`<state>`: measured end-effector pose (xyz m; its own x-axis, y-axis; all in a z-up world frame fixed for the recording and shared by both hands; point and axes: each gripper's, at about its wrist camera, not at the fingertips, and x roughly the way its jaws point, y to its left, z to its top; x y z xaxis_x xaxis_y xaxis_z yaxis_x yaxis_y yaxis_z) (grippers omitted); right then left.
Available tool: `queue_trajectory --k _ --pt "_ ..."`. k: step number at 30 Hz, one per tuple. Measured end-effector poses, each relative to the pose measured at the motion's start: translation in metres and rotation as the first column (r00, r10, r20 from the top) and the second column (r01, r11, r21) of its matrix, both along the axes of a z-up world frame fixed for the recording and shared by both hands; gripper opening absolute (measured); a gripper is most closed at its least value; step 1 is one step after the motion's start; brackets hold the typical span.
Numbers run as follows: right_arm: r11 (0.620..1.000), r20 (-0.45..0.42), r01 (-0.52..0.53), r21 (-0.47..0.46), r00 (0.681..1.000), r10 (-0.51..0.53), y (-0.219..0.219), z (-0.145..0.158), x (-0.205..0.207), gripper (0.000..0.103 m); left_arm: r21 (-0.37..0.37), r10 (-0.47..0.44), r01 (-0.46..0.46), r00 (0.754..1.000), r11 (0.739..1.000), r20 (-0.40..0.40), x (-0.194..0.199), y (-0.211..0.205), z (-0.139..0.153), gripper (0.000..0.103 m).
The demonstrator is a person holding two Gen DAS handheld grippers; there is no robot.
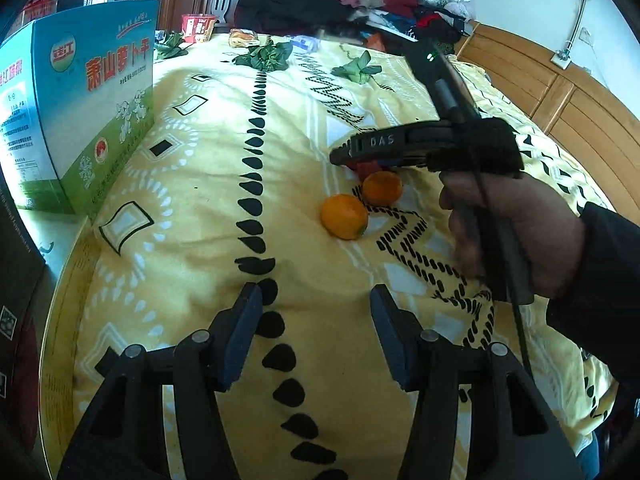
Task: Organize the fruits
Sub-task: 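Grasp a red tomato with the right tool while the left grasps an orange, then carry the tomato and orange over the metal bowl with both tools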
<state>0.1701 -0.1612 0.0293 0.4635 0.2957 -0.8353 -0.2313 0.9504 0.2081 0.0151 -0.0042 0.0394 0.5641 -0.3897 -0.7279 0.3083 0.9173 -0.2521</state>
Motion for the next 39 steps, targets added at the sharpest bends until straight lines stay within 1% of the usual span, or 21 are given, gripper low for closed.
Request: queue_trajectory --k 1,2,3,5,8,10,12,14,16,21,22,24,26,28,30,34,39 --pt "1.000 -0.011 0.004 -0.010 1.000 -0.004 -0.002 -0.003 0.002 0.029 0.000 0.000 0.000 1.000 1.000 0.001 0.001 -0.001 0.001 0.057" --pt "1.000 -0.014 0.011 -0.009 1.000 -0.011 -0.006 -0.002 0.002 0.026 -0.002 0.005 -0.005 1.000 1.000 0.004 0.002 -0.001 0.004 0.057" --pt "1.000 -0.012 0.022 0.014 1.000 -0.022 -0.010 0.000 0.000 0.026 -0.008 0.009 -0.009 1.000 1.000 0.009 0.003 -0.001 0.006 0.057" --pt "0.997 0.028 0.046 0.058 0.998 -0.048 -0.018 0.015 -0.010 0.026 -0.022 0.011 -0.010 1.000 1.000 0.029 0.004 -0.002 0.014 0.057" --pt "0.981 0.113 0.094 0.170 0.987 -0.114 -0.038 0.048 -0.039 0.026 -0.050 -0.003 0.005 0.999 0.999 0.049 0.013 -0.010 0.021 0.057" --pt "0.962 0.146 0.144 0.232 0.973 -0.181 -0.055 0.064 -0.062 0.026 -0.085 -0.008 0.008 1.000 0.996 0.001 0.030 -0.017 0.013 0.057" --pt "0.942 0.151 0.187 0.279 0.960 -0.236 -0.067 0.070 -0.083 0.026 -0.094 0.016 -0.020 0.999 0.995 -0.042 0.046 -0.022 0.003 0.057" --pt "0.930 0.145 0.219 0.294 0.952 -0.270 -0.075 0.069 -0.104 0.026 -0.080 0.024 -0.028 0.998 0.996 -0.054 0.056 -0.030 -0.005 0.057" --pt "0.928 0.134 0.231 0.292 0.951 -0.279 -0.078 0.065 -0.114 0.026 -0.062 0.019 -0.022 0.998 0.998 -0.058 0.062 -0.040 -0.009 0.057" --pt "0.927 0.091 0.233 0.293 0.958 -0.270 -0.079 0.049 -0.123 0.026 -0.018 0.025 -0.027 0.997 0.999 -0.075 0.072 -0.052 -0.018 0.057" --pt "0.926 0.085 0.232 0.297 0.960 -0.268 -0.079 0.047 -0.123 0.026 -0.011 0.020 -0.021 0.997 1.000 -0.080 0.074 -0.054 -0.020 0.051" --pt "0.926 0.083 0.228 0.299 0.961 -0.263 -0.078 0.044 -0.124 0.026 -0.004 0.027 -0.027 0.995 1.000 -0.092 0.075 -0.052 -0.023 0.036" --pt "0.930 0.086 0.219 0.296 0.963 -0.254 -0.075 0.044 -0.127 0.026 -0.017 0.028 -0.029 0.996 0.999 -0.086 0.074 -0.050 -0.023 0.036" --pt "0.939 0.101 0.206 0.277 0.965 -0.241 -0.070 0.048 -0.130 0.026 -0.010 0.026 -0.027 0.998 1.000 -0.062 0.072 -0.051 -0.017 0.036" --pt "0.947 0.119 0.194 0.256 0.966 -0.230 -0.065 0.054 -0.135 0.026 -0.002 0.021 -0.021 0.999 1.000 -0.024 0.065 -0.050 -0.004 0.036" --pt "0.959 0.158 0.174 0.226 0.964 -0.212 -0.050 0.074 -0.146 0.026 -0.018 0.029 -0.027 0.997 0.999 0.067 0.041 -0.030 0.042 0.036" --pt "0.971 0.231 0.108 0.212 0.960 -0.157 -0.012 0.118 -0.158 0.026 -0.051 0.106 -0.098 0.978 0.994 0.181 0.000 0.035 0.112 0.036"
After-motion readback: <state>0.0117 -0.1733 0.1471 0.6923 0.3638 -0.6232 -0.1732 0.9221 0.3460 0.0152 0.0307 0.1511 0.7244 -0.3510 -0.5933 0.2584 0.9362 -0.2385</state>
